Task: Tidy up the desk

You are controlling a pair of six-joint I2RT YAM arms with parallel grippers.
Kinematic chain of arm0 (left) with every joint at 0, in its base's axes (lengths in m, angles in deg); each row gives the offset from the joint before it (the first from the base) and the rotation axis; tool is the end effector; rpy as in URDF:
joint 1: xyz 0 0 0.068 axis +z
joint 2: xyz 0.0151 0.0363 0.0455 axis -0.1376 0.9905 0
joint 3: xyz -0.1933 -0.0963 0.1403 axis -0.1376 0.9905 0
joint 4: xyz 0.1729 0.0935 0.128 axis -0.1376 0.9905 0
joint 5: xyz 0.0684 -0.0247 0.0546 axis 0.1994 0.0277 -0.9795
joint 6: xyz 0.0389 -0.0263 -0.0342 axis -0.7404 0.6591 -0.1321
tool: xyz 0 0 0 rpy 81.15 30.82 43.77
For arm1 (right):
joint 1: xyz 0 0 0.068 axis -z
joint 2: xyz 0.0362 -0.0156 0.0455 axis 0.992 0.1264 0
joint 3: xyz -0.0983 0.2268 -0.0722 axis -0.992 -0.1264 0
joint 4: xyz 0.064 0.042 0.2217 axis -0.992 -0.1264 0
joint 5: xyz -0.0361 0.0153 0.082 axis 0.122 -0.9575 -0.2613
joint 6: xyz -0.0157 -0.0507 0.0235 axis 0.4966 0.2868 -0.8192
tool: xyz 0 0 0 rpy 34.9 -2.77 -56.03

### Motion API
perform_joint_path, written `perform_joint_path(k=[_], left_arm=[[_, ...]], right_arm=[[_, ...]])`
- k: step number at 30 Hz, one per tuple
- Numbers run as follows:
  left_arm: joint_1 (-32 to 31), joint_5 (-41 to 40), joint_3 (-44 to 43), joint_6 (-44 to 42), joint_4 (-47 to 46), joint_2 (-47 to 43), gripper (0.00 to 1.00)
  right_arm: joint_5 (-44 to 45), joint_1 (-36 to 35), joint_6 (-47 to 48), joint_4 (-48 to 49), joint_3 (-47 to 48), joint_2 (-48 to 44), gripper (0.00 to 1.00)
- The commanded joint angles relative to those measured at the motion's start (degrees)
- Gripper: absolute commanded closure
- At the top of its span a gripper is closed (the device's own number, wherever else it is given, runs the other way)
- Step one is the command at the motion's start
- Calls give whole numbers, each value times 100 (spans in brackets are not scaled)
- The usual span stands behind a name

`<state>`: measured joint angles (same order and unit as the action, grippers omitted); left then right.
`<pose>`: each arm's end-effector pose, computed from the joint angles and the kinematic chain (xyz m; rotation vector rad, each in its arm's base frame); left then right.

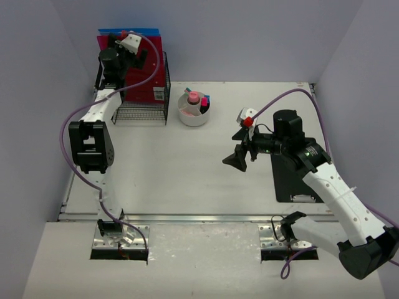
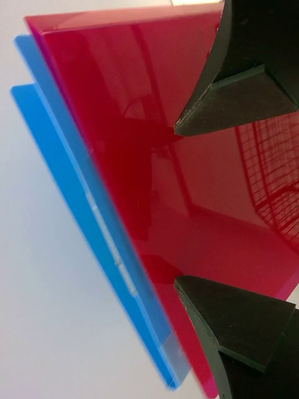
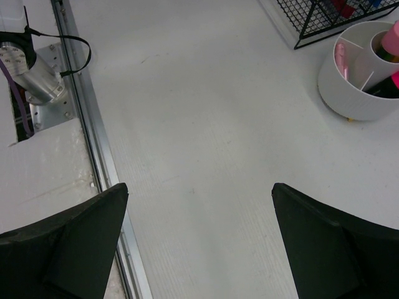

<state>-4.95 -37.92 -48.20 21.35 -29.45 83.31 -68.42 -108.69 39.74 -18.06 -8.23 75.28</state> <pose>0.4737 0.0165 0.3439 0.4810 1.3957 0.3076 0.1711 0.1108 0.3349 -0.9690 1.7952 0.8451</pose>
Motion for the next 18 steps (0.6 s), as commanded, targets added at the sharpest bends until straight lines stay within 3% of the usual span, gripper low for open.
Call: perform_joint_path(k=[1, 7, 12, 18], left_arm=[[18, 226, 168, 439, -381, -614, 7], [45, 287, -346, 812, 25, -977, 5], [108, 392, -227, 1166, 132, -1601, 5], [127, 580, 181, 1205, 1086, -2393, 4]], right_arm=[[85, 38, -97, 49, 53, -71, 1], [251, 38, -256, 72, -9, -95, 1], [661, 91, -313, -9, -39, -108, 1], [1590, 333, -424, -193, -133, 53, 2]])
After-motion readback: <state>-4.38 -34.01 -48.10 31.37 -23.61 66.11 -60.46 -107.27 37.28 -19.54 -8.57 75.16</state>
